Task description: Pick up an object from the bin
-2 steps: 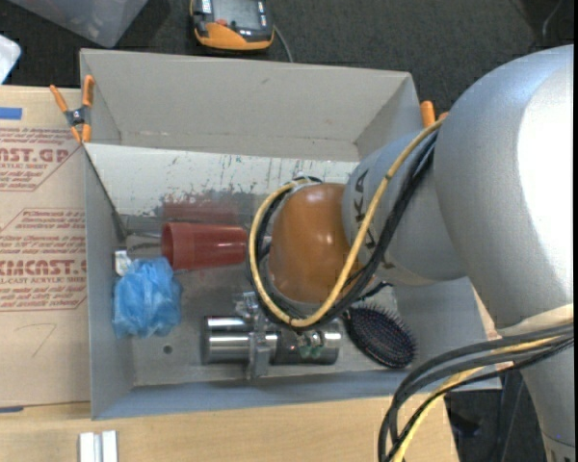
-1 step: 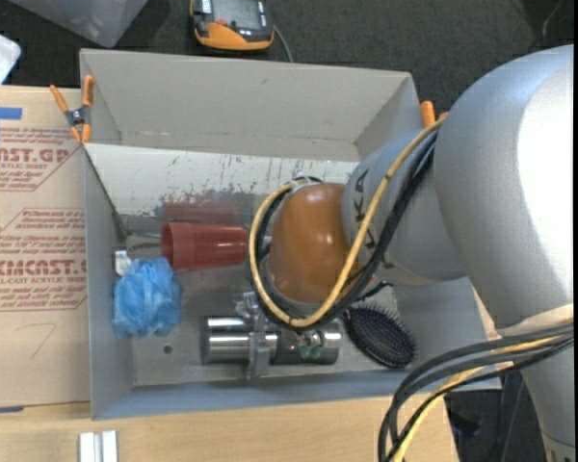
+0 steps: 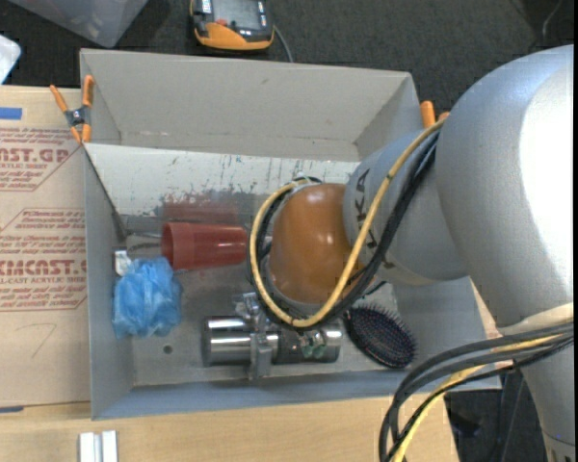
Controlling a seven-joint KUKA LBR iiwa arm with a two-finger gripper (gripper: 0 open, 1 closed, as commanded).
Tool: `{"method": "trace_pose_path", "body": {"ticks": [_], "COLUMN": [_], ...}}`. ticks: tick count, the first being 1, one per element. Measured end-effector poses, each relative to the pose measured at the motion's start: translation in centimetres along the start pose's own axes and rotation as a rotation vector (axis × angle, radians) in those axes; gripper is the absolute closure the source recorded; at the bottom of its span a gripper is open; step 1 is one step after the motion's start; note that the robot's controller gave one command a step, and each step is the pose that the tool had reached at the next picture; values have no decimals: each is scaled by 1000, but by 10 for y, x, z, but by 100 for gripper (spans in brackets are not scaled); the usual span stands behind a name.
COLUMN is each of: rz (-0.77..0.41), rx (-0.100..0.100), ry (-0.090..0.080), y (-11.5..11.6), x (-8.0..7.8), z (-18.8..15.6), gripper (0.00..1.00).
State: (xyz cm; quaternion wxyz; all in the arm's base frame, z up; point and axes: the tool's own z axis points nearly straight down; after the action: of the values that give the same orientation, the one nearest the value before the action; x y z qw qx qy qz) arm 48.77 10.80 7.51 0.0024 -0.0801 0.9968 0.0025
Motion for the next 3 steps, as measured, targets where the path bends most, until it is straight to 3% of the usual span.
{"method": "trace_pose_path", "body": {"ticks": [1,2,3], "rz": [-84,-84,-74], "rx": [3,3,4], "ry": [-2,-2,-3], "y": [21,21,22], "x": [-5,-5,-9], "z": [3,3,-90], "gripper": [100,100,100]}}
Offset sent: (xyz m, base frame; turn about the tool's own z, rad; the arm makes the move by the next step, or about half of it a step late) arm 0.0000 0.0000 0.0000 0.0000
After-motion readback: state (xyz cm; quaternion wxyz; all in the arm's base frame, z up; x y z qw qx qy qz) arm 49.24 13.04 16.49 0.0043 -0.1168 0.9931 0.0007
